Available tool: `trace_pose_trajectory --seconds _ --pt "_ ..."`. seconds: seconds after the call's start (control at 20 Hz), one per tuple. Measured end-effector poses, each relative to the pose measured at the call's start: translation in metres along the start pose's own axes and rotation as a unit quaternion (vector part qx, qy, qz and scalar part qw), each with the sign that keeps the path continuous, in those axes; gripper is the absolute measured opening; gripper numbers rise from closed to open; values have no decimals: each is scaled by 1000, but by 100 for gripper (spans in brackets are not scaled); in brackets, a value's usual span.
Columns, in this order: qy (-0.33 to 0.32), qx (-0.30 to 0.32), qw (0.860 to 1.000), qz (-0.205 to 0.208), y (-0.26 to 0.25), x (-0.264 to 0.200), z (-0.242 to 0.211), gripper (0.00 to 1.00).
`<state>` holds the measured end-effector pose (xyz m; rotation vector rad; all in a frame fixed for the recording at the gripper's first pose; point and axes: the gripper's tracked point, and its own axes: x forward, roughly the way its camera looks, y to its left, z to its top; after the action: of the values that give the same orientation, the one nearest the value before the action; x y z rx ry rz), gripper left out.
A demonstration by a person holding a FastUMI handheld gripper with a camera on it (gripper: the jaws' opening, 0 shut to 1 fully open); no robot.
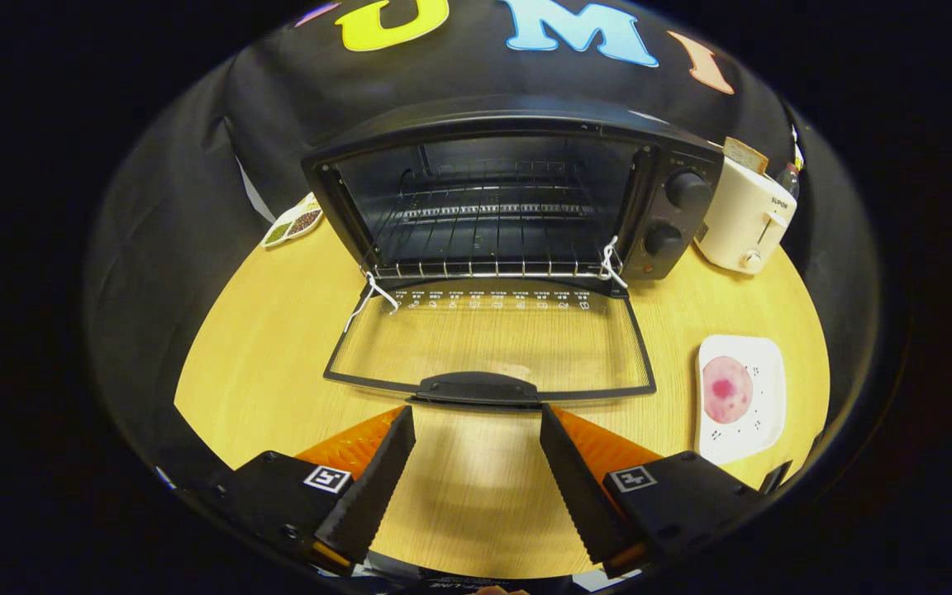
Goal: Open the toaster oven, put the food inside, and close the toaster oven door.
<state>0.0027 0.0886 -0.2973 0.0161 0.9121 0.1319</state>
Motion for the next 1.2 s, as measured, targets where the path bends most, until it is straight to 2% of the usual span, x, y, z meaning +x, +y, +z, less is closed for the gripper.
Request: trace_pose_trajectory --seconds 0.25,0.7,1.05,1.2 --pt "6 11 1000 7 -15 -22 1 98" --pt "-43 2 998 -37 -106 -87 45 98" --pt "-27 9 999 -39 -186 -87 50 97" --pt "-10 14 1000 -26 -216 -81 50 97"
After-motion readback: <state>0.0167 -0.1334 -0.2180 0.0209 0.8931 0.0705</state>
